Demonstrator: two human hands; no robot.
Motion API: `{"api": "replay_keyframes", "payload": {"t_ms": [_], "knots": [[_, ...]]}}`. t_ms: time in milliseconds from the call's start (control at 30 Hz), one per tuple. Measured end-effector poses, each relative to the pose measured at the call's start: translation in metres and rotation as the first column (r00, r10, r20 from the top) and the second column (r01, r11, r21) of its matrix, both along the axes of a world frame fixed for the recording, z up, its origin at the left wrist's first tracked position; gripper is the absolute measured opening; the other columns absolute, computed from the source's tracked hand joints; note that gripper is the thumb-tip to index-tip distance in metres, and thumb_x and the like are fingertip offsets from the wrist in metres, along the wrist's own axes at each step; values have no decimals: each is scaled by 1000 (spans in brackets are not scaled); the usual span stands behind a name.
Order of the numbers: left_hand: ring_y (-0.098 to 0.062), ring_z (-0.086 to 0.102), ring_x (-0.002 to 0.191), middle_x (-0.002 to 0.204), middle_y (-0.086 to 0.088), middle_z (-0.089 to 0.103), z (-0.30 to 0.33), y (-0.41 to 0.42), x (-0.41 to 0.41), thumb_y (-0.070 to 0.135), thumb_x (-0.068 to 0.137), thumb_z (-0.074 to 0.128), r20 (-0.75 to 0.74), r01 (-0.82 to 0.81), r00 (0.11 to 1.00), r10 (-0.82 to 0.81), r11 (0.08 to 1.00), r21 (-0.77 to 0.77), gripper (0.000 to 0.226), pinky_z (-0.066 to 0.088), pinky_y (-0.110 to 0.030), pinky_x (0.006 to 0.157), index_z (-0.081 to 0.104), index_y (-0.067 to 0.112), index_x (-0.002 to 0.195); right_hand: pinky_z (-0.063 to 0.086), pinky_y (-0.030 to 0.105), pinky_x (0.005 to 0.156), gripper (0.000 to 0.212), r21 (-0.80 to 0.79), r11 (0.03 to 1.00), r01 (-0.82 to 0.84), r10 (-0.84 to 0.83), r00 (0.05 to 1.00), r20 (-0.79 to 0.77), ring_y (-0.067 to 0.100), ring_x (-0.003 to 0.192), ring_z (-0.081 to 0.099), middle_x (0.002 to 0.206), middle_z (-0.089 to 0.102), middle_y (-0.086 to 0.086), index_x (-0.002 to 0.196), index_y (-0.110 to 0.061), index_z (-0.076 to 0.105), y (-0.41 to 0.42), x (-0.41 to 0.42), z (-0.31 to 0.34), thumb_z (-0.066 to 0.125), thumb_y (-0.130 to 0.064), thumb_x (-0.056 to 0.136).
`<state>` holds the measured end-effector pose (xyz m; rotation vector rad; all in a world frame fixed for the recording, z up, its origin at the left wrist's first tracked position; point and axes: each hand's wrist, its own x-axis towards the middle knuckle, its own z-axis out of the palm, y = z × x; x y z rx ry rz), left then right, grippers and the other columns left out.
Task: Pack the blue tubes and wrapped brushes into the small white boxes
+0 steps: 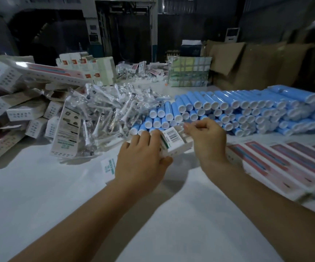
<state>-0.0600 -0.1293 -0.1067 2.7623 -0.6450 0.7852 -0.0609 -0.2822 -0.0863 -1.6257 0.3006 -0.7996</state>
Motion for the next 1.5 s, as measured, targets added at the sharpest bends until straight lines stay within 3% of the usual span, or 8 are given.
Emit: {"api": "replay_keyframes", "payload": {"t_ms": [133, 267, 533, 700, 933, 1100, 1233, 1500], "knots": [[-23, 43, 114, 128, 0, 45, 1, 0, 1, 57, 84, 50, 1, -5, 1000, 5, 1000, -19, 70, 35, -35, 88, 29, 21, 140, 54, 24, 65, 28, -6, 979, -203, 203, 979, 2, 10, 73, 69, 76, 72, -6, 76, -25, 67, 11, -9, -2, 51, -33, 97], [-23, 43, 115, 126, 1, 46, 2, 5, 5, 58, 85, 48, 18, -31, 999, 32, 998, -52, 69, 37, -36, 85, 29, 21, 141, 40, 3, 68, 23, -71, 997, 3, 4, 995, 99, -8, 79, 55, 91, 57, 1, 83, -17, 64, 0, -20, 2, 48, -25, 98], [-23, 42, 117, 129, 1, 43, 2, 10, 8, 58, 86, 47, 22, -59, 998, 61, 995, -79, 71, 36, -36, 87, 24, 22, 142, 48, 51, 76, 30, -200, 974, -109, 104, 994, -32, 34, 86, 57, 86, 63, 21, 91, 9, 58, 16, -30, -4, 51, -19, 95], [-25, 45, 115, 127, -2, 48, 0, 6, 3, 55, 84, 52, 69, -55, 996, 54, 998, 12, 73, 35, -37, 86, 31, 17, 142, 56, 42, 78, 18, -172, 959, -227, 206, 970, -130, 12, 79, 64, 81, 71, -6, 101, -22, 72, 19, -30, -9, 58, -17, 92], [-33, 58, 96, 108, -11, 62, 0, 3, -5, 45, 70, 75, 83, -17, 996, 8, 994, 108, 73, 45, -42, 75, 54, 6, 128, 49, 32, 63, 61, -214, 928, -305, 257, 940, -226, 9, 60, 48, 62, 50, 3, 147, -22, 34, 8, -21, -9, 58, -14, 91], [-32, 59, 93, 105, -11, 63, 1, 2, -8, 44, 70, 76, 90, -4, 996, -6, 993, 119, 72, 46, -42, 74, 55, 6, 128, 50, 26, 67, 16, -207, 935, -289, 249, 948, -199, 6, 74, 61, 76, 65, -11, 103, -25, 65, 8, -21, -11, 59, -15, 91], [-32, 58, 92, 105, -12, 63, 0, 0, -10, 43, 72, 75, 115, -3, 993, -12, 991, 131, 72, 46, -43, 73, 54, 4, 129, 48, 11, 57, 31, -112, 948, -298, 281, 948, -147, -1, 69, 64, 75, 67, -15, 71, -34, 62, 11, -23, -13, 58, -11, 91], [-26, 48, 110, 124, -4, 51, -2, -2, -6, 51, 86, 53, 91, -9, 996, 0, 995, 103, 70, 37, -37, 86, 34, 13, 142, 55, 34, 84, 14, -230, 943, -240, 201, 963, -179, 15, 96, 62, 103, 65, -1, 101, -25, 70, 12, -20, -11, 61, -23, 90]]}}
